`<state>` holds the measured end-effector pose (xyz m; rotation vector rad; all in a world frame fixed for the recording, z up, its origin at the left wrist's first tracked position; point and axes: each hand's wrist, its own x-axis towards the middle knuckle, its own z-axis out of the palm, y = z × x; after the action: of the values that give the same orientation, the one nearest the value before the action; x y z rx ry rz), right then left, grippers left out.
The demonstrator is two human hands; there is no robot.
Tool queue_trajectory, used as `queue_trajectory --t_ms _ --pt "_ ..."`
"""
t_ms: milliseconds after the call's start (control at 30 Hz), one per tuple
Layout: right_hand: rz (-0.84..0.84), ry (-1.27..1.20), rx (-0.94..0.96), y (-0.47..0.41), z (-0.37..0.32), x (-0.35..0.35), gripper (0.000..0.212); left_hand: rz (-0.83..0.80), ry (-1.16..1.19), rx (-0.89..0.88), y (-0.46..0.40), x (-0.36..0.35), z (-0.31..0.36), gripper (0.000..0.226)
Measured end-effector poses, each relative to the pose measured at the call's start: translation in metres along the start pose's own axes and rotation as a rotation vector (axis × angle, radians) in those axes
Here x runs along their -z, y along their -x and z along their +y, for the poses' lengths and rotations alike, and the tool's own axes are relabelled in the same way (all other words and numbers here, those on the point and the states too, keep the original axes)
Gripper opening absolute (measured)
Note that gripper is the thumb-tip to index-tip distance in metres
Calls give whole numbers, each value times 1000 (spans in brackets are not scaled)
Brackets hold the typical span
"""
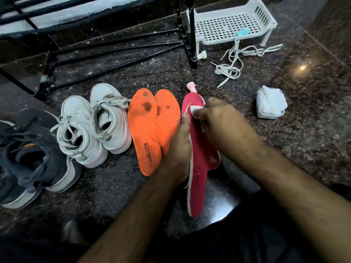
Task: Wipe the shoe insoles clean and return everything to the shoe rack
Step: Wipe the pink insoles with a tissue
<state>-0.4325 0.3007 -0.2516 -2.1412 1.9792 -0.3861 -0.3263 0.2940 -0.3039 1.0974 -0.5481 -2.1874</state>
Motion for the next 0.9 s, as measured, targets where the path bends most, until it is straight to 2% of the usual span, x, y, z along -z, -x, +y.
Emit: queue_trajectory --t_ms 133,267,333,400,467,533,600,667,767,800,833,900 --pt "-138 25 -28 13 -33 -7 23 125 -19 -94 0 6 1 61" --pt "-207 -211 -127 26 -36 -9 16 204 -44 -218 -4 12 4 58" --pt "-284 -465 -217 24 -24 -8 15 181 -15 -224 -4 9 6 69" --pt "-354 -883 -388 22 -15 -4 13 120 16 -165 -3 7 9 75" --pt "-295 -1164 -510 17 -7 -2 14 49 42 -132 -4 7 10 75" --pt "-108 -1086 -461 11 1 -3 14 19 19 -120 -7 8 6 72" --pt "84 -710 -307 7 7 -5 16 18 -32 -119 -8 9 2 70" --pt "207 -339 -123 6 5 -8 19 32 -122 -149 -2 2 -3 71" --pt "145 -232 83 4 -8 -15 25 155 -313 -228 3 6 5 55" --pt "113 -240 133 3 -10 -16 27 206 -304 -240 3 5 16 54" --pt "97 -255 184 3 -11 -15 27 262 -257 -239 0 13 28 59" --pt "55 -262 296 3 -11 -9 24 226 -173 -256 -12 29 42 80"
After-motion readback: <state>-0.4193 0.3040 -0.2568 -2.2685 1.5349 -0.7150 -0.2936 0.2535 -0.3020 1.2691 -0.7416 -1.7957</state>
